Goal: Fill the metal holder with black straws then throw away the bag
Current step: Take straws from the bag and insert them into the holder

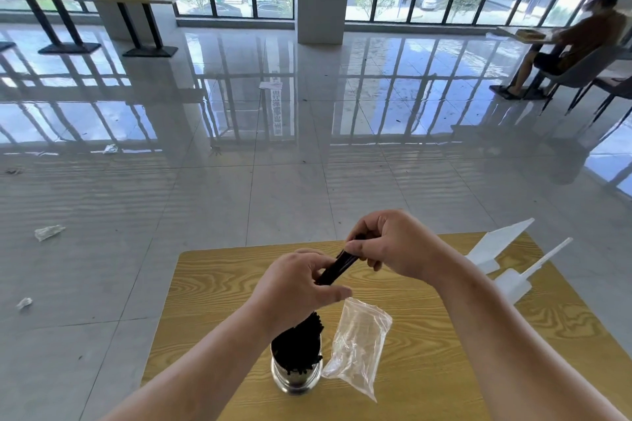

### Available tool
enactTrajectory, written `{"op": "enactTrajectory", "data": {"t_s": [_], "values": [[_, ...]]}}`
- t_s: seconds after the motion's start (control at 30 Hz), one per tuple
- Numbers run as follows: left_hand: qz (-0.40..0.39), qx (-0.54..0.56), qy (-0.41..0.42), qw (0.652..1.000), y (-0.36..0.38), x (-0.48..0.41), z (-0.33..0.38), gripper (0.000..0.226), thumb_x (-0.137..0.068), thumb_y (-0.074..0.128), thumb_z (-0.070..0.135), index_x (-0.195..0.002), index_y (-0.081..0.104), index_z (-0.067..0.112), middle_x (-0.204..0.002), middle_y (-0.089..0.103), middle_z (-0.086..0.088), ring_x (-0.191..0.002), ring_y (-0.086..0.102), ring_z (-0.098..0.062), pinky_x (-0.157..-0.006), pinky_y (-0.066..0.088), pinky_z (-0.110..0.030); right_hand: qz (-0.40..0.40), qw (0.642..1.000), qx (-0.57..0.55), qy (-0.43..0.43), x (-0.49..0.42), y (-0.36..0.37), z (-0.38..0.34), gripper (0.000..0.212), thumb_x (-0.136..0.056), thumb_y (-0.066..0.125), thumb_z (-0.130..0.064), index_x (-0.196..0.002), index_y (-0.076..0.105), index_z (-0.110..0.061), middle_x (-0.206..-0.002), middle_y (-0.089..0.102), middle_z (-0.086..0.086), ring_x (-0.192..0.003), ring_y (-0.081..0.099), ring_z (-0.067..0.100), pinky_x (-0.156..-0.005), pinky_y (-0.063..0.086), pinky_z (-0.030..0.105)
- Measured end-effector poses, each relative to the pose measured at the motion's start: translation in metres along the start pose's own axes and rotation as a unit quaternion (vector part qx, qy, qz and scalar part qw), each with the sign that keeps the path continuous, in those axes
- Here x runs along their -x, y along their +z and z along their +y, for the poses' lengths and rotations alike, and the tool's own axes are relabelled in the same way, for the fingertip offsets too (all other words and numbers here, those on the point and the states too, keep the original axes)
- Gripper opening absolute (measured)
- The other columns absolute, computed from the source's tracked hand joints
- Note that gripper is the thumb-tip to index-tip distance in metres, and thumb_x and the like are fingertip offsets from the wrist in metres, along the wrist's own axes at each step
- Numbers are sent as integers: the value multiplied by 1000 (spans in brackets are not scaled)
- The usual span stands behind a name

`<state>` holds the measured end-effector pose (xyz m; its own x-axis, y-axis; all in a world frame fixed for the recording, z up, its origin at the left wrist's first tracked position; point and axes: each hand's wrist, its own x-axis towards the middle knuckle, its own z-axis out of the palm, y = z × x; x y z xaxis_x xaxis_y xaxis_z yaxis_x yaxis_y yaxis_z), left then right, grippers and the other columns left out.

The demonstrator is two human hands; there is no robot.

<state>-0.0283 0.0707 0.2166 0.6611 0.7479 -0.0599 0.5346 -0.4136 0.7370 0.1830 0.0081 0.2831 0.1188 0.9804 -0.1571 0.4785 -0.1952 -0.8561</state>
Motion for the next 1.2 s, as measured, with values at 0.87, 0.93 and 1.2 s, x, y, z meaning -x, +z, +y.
{"op": "enactTrajectory", "data": {"t_s": [0.87,0.93,1.2], "values": [[14,427,-181,886,1,11,26,28,-111,50,22,-87,65,21,-72,62,-7,-59,60,-20,-54,53,-31,-46,912,-388,126,23,117,8,68,-90,55,-69,-136,65,-20,-130,75,14,-120,73,28,-110,54,54],[58,384,-167,906,-2,10,25,24,-113,50,27,-96,63,17,-84,68,-18,-79,71,-34,-75,64,-42,-61,904,-404,126,25,115,6,72,-88,57,-69,-139,63,-19,-133,73,18,-120,73,33,-112,53,53],[22,452,-178,874,-10,9,20,44,-111,53,36,-73,71,25,-103,72,-11,-97,66,-24,-95,54,-45,-83,850,-507,119,27,111,2,34,-112,50,-30,-133,69,-12,-115,73,25,-93,73,39,-95,61,53]]}}
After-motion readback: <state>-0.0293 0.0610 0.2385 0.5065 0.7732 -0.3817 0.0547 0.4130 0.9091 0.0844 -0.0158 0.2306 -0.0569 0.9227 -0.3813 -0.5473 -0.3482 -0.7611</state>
